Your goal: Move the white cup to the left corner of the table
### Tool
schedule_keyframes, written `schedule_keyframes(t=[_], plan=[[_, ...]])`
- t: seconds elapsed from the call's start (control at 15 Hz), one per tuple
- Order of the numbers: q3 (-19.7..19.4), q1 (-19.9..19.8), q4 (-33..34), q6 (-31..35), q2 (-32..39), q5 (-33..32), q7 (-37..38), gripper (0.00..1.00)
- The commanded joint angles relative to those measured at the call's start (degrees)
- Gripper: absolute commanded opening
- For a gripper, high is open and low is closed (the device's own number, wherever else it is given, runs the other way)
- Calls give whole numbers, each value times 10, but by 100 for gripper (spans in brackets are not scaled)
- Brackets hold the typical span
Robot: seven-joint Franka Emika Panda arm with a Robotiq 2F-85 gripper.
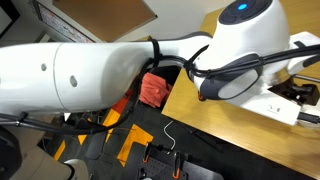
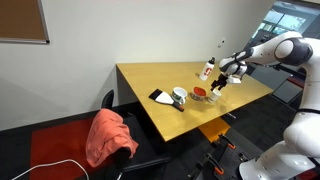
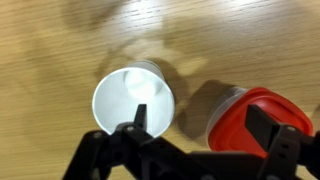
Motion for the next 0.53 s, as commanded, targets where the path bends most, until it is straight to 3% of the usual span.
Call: schedule_keyframes(t=[0.0, 0.47], plan=[[29, -37, 54, -23, 37, -11, -18, 100], [73, -83, 105, -24, 92, -9, -38, 100]])
